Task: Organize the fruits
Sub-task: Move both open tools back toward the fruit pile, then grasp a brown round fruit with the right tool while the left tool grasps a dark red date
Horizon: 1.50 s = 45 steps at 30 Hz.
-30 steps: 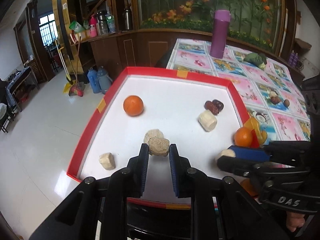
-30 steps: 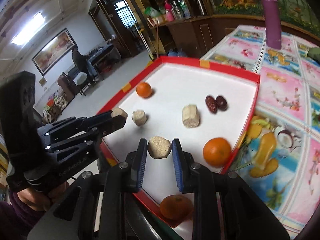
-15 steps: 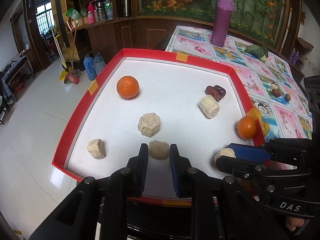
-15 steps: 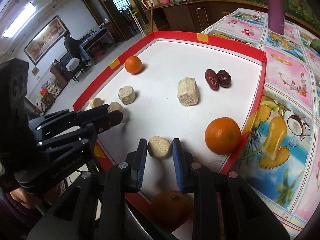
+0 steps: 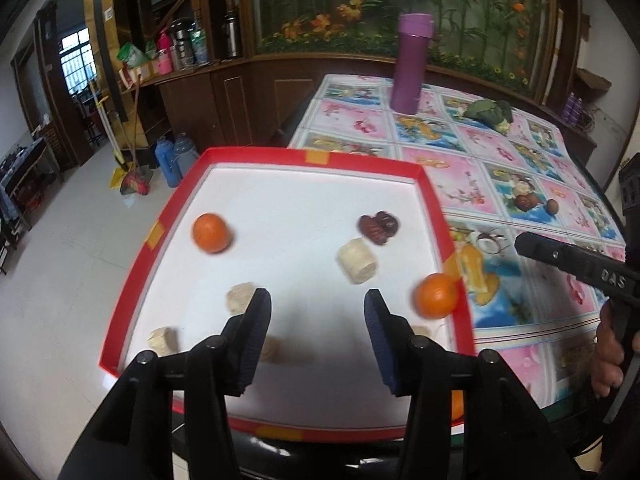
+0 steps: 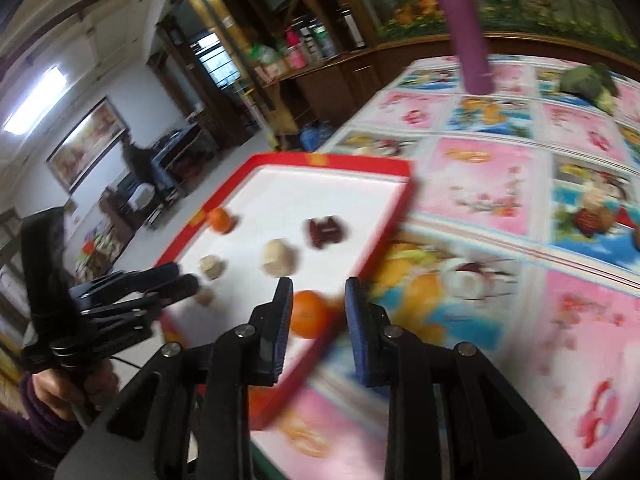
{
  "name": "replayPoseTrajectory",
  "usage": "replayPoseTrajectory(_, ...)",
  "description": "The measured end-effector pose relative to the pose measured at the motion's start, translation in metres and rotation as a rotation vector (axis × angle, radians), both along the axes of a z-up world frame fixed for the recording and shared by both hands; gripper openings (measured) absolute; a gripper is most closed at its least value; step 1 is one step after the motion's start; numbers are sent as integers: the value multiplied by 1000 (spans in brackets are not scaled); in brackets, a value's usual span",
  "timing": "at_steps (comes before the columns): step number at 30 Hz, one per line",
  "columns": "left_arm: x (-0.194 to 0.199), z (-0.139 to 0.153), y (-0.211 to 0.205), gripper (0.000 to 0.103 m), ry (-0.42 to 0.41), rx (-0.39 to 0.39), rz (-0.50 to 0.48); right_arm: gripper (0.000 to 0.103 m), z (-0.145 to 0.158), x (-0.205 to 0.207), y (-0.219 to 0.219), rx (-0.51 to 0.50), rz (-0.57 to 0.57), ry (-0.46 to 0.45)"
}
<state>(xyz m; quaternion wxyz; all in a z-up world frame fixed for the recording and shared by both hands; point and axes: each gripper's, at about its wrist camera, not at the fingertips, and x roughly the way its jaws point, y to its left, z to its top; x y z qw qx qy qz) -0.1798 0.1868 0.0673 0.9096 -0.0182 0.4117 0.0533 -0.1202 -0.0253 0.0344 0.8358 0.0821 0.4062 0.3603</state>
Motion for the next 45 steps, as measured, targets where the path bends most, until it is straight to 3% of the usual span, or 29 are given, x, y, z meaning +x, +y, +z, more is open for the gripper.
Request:
replayPoseTrajectory(9,34,7,-59,49,13,-12,-135,29,-15,36,-110,-25,-244,50)
replayPoseTrajectory(16,78,8,-121,49,6,-29,-264,29,-18,58,-156,-78,-368,30)
replayPoseTrajectory(22,126,-12,-164,49,33,-31,-304,29,-20,79,-172,-161,-434,-15)
replayPoseTrajectory(27,151,-28,-186,49,85,-69,-346,29,-29,100,-182,-138,-442,27)
replayPoseTrajectory(41,185,-43,-225,49,126,-38,-442,29,-33,111,-171,-155,-389,31)
replayPoseTrajectory(45,191,-51,-225,42,150,-50,-446,29,-35,114,-169,-170,-377,24)
